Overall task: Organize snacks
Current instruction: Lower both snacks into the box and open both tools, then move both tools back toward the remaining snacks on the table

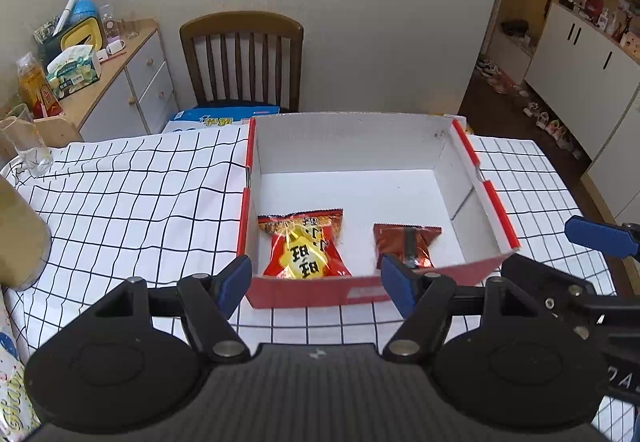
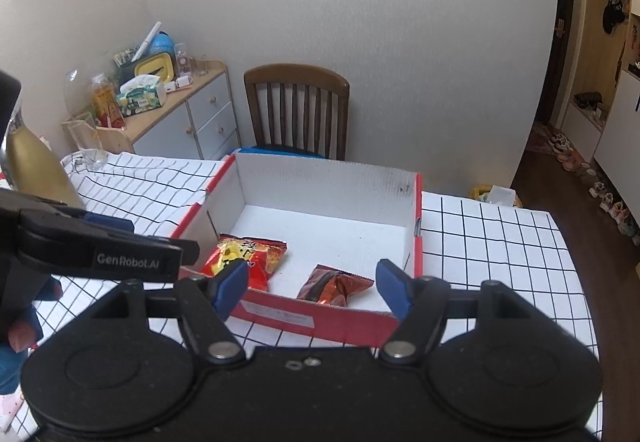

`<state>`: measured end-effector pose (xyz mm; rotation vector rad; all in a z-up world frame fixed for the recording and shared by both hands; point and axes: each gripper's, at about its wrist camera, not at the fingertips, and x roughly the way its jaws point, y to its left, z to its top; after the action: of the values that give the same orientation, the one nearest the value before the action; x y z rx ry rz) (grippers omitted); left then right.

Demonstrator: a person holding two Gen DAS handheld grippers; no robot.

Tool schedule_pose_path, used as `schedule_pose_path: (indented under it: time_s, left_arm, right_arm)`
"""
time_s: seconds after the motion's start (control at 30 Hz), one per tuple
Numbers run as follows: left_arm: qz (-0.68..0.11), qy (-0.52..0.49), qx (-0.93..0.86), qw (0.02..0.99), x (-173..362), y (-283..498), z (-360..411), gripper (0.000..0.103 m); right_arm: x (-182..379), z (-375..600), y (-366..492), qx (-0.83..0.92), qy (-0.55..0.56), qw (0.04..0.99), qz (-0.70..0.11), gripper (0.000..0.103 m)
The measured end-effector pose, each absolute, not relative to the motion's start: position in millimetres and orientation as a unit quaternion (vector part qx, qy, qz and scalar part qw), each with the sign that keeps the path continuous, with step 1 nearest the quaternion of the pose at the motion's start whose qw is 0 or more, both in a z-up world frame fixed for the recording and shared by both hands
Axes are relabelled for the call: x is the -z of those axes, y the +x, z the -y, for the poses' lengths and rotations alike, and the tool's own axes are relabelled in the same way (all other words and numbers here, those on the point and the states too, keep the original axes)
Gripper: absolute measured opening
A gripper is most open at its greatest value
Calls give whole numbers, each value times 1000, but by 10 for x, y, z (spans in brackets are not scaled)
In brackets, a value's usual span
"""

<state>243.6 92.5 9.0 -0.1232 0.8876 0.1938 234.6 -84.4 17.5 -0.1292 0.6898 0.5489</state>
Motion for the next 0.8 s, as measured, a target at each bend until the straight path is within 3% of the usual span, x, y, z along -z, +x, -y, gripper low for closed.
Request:
schedule_pose_path:
  time_s: [0.8]
  left_arm:
    - [-390,-68,-80,915,-319,1475,-709,71]
  right_arm:
    - [-398,1228,1546,-294,-53,908,-292,82]
